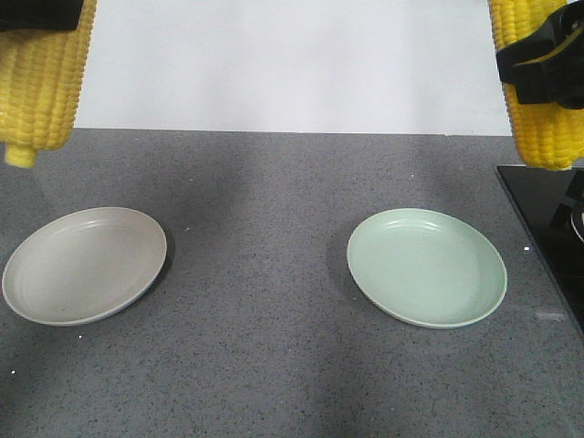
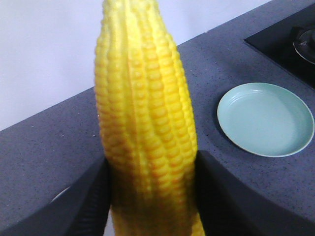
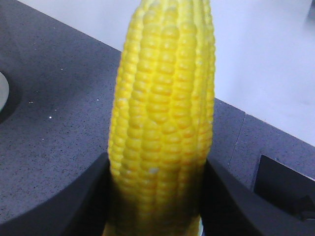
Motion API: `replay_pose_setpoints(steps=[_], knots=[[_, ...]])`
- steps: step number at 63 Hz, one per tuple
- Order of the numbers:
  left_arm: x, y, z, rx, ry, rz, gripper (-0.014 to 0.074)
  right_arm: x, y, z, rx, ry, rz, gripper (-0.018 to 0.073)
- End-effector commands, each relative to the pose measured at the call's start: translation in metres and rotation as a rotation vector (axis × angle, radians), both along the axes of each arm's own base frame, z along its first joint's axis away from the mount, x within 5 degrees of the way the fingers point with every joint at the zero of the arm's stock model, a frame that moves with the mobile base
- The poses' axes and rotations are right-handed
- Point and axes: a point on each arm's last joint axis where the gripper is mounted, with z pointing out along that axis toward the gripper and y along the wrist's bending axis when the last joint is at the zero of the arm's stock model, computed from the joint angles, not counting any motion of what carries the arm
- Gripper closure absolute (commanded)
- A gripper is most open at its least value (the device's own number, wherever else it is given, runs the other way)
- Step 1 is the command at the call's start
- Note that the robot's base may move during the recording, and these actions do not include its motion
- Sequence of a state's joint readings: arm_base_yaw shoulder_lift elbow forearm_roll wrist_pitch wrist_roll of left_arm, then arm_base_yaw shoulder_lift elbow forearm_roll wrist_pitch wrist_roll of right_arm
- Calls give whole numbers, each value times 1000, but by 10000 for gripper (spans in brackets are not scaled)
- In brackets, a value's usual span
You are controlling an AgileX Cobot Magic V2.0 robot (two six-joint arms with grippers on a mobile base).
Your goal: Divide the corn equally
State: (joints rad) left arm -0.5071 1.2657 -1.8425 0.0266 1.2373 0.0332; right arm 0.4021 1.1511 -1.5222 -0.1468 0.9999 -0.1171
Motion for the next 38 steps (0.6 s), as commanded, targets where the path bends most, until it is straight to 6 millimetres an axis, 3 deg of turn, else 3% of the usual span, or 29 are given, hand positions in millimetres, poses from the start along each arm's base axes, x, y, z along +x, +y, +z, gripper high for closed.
replay_pose_setpoints(steps=[1,38], knots=[[-5,2,14,-56,-88,-2,603,-4,-3,16,23,-112,4,568],[-5,2,14,-56,-88,-2,603,-4,-3,16,23,-112,4,568]])
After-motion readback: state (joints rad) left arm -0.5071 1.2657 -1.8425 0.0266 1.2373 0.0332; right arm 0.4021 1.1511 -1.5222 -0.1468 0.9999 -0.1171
